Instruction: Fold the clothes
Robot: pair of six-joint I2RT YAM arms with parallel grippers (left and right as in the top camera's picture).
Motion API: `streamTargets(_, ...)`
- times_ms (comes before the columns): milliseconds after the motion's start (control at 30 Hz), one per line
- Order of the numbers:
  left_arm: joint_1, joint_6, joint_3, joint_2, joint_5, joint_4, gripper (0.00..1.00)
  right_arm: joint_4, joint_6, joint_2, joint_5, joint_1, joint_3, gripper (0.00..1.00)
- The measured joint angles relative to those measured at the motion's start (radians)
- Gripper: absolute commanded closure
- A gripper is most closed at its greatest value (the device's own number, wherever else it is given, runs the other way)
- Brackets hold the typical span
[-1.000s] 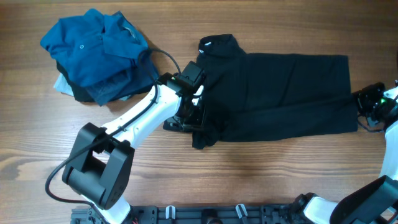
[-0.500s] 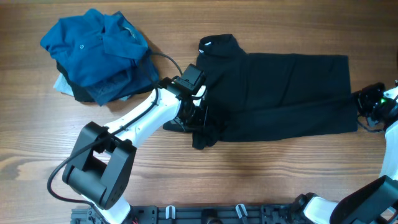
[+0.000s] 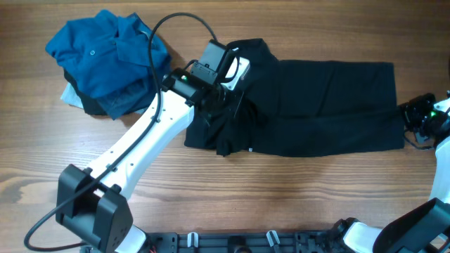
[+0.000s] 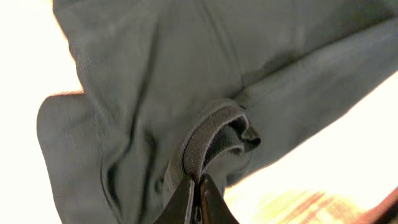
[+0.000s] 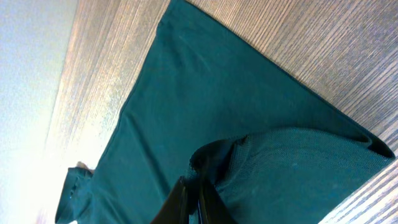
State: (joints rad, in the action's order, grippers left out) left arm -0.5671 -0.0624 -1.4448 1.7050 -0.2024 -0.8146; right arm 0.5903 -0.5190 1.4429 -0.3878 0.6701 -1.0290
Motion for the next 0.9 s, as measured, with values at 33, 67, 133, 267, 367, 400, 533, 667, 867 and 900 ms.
streamTargets(33,0.0,0.014,0.0,0.006,0.013,0.026,0.96,0.0,0.0,0.0,0.0,0.0,0.0,0.94)
streamTargets(67,0.0,0.026,0.0,0.012,0.028,0.056,0.96,0.0,0.0,0.0,0.0,0.0,0.0,0.94)
streamTargets(133,0.0,0.047,0.0,0.024,0.065,0.113,0.96,0.0,0.0,0.0,0.0,0.0,0.0,0.94)
streamTargets(267,0.001,0.063,0.0,0.054,0.098,0.22,0.82,0.0,0.0,0.0,0.0,0.0,0.0,0.94)
streamTargets(367,0.005,0.07,0.0,0.08,0.106,0.26,0.03,0.0,0.0,0.0,0.001,0.0,0.0,0.94)
streamTargets(400,0.006,0.073,0.0,0.087,0.108,0.256,0.0,0.0,0.0,0.0,0.004,0.0,0.0,0.94)
streamTargets(533,0.012,0.061,-0.001,0.096,0.109,0.136,0.0,0.0,0.0,0.0,0.023,0.0,0.0,0.92)
streamTargets(667,0.024,-0.005,-0.002,0.096,0.103,-0.1,0.11,0.001,0.004,0.0,0.036,0.0,0.0,0.91)
streamTargets(867,0.026,-0.06,0.098,0.097,0.013,-0.129,0.56,0.009,0.008,0.0,0.078,0.0,0.0,0.9)
streamTargets(900,0.025,-0.064,0.117,0.101,0.009,-0.121,0.59,0.011,0.007,0.0,0.079,0.0,0.0,0.9)
